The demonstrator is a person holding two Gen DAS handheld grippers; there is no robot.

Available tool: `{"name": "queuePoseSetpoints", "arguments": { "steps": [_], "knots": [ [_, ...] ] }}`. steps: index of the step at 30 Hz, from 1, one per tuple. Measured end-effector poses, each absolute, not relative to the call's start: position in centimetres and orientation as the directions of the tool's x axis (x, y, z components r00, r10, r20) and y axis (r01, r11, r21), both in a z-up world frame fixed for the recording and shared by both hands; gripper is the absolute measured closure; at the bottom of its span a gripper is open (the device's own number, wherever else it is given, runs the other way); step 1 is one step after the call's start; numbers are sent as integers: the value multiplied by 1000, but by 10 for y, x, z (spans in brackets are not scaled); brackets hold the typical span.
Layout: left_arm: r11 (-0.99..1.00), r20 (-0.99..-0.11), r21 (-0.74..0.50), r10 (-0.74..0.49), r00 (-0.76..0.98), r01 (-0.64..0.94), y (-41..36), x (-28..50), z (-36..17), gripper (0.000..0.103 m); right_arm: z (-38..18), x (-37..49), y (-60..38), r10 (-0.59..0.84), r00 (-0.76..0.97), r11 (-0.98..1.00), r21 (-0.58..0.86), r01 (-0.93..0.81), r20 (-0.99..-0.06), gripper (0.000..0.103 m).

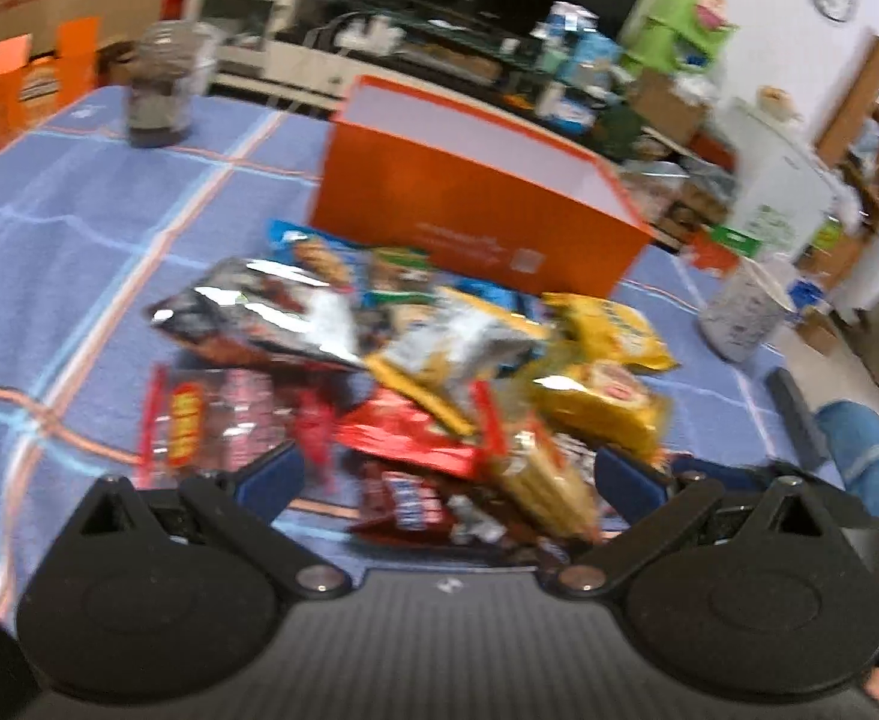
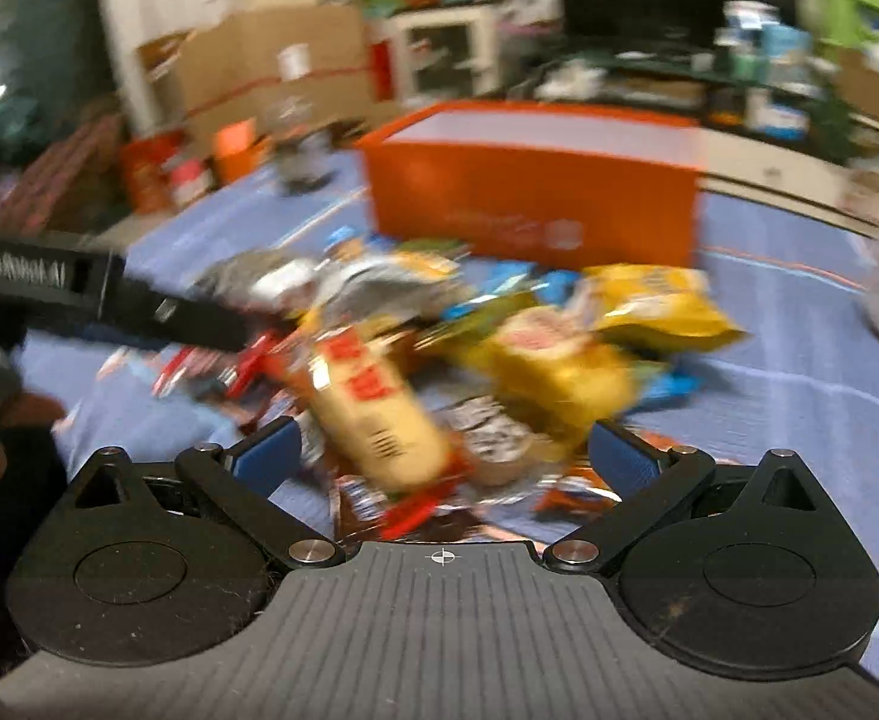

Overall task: Organize snacks
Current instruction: 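Move both grippers down toward the snack pile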

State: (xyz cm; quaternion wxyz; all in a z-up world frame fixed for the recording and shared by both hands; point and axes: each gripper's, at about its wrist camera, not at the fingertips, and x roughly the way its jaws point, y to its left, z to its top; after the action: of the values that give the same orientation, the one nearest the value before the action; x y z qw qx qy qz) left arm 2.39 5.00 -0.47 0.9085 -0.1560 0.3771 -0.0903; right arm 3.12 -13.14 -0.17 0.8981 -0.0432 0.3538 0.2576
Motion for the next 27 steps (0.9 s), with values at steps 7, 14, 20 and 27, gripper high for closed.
{"name": "queuePoseSetpoints", "arguments": {
  "steps": [7, 14, 20, 27],
  "knots": [
    [943, -659, -310, -307, 686, 124, 24, 34, -16, 15, -27, 37, -108, 456, 577, 835, 101, -541, -678, 21],
    [931, -661, -327, -346, 666, 159, 32, 35, -18, 19, -18, 12, -83, 609, 481, 719, 184, -670, -631, 16],
    [967, -656, -255, -172, 735, -2, 85, 25, 1, 10, -10, 6, -74, 647, 455, 690, 215, -691, -613, 16],
    [965, -672, -207, -23, 741, -158, 135, 20, 3, 10, -2, 13, -100, 531, 607, 806, 133, -576, -592, 11]
  ]
}}
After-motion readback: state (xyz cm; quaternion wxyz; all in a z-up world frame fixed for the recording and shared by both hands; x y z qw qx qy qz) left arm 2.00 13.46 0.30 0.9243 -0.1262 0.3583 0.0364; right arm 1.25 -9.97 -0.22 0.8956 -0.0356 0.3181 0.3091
